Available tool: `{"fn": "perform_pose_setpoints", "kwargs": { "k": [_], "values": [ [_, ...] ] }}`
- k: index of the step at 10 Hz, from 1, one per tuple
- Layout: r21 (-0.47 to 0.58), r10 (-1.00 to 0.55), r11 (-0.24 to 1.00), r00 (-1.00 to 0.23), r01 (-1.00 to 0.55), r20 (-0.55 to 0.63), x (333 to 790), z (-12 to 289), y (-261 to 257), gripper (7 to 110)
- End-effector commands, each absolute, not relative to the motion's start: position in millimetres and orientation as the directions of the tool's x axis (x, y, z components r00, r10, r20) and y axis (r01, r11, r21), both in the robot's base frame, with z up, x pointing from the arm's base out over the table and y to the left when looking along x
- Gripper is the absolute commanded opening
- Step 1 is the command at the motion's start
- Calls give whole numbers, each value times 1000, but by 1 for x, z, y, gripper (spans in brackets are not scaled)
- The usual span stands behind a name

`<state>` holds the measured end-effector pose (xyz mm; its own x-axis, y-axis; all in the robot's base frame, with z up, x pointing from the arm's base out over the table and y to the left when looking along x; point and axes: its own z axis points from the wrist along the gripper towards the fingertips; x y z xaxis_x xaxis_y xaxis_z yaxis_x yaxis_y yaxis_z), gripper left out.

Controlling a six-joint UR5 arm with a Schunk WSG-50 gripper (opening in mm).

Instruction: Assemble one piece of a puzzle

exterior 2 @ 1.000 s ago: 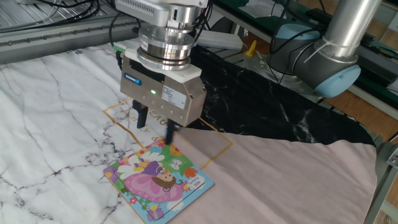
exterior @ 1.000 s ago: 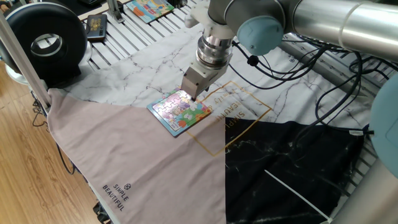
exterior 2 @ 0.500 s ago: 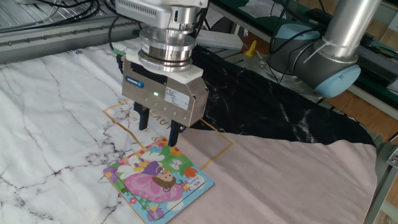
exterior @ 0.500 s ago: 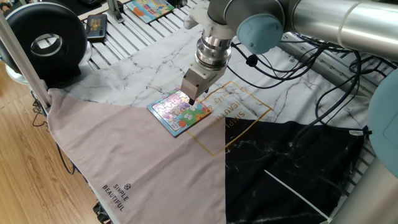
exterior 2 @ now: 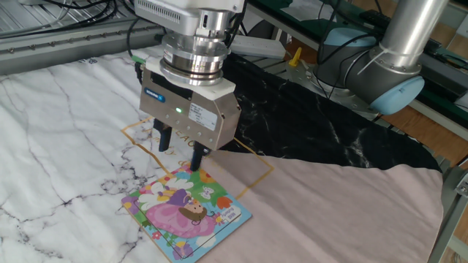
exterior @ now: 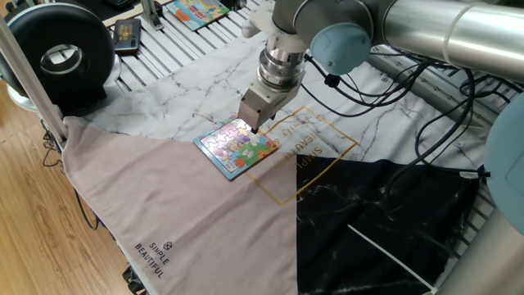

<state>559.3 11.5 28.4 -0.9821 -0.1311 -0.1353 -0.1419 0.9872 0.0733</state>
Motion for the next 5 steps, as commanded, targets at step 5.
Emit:
{"fn": "perform_pose_setpoints", "kwargs": {
  "k": [5],
  "values": [
    [78, -72, 993, -987, -84, -143, 560, 36, 10, 7]
  ]
}}
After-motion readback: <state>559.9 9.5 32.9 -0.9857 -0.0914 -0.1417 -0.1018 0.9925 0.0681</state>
